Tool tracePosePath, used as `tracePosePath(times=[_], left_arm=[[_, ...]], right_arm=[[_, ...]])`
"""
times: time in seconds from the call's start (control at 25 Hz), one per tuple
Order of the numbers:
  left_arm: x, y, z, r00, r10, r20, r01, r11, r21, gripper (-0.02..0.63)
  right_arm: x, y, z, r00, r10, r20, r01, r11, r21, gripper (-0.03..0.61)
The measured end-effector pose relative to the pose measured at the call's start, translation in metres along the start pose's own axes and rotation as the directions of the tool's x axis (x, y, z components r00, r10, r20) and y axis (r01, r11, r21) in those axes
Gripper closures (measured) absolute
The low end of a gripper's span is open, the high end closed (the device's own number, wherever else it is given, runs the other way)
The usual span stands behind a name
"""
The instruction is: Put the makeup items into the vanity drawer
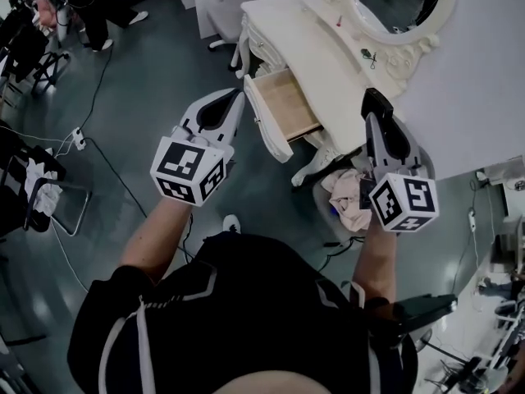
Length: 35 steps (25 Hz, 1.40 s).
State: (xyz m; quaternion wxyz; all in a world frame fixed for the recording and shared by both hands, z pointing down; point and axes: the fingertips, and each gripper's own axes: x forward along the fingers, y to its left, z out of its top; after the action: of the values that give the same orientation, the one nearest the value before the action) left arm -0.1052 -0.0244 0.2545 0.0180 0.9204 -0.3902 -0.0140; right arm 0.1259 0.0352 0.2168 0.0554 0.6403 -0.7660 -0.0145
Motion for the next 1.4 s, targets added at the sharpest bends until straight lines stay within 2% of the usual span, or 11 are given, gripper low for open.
tracePosePath(times=[0.32, 0.68, 0.96, 1.4], left_arm=[[0.016, 0.056, -0.014, 0.999, -0.033, -0.011, 0.033, 0.999, -0.031, 0.611], [0.035, 0.087, -0.025, 0.999, -0.025, -0.020, 0.024, 0.998, -0.056, 0.611], [0.066, 0.092, -0.029, 0.999, 0.009, -0.041, -0.010, 0.999, -0.034, 0.611], [0.144, 0.082, -0.023, 0.998, 0.034, -0.058, -0.035, 0.999, -0.008, 0.611]], right_arm=[[0.053, 0.017, 0.000, 0.999, -0.036, -0.024, 0.036, 0.999, 0.003, 0.479], [0.097, 0.020, -0.004, 0.998, -0.025, -0.061, 0.024, 0.999, -0.021, 0.479], [0.123, -0.006, -0.008, 0.999, 0.003, -0.048, -0.004, 1.000, -0.012, 0.479], [0.171, -0.060, -0.017, 0.996, 0.070, -0.049, -0.070, 0.998, -0.001, 0.479]])
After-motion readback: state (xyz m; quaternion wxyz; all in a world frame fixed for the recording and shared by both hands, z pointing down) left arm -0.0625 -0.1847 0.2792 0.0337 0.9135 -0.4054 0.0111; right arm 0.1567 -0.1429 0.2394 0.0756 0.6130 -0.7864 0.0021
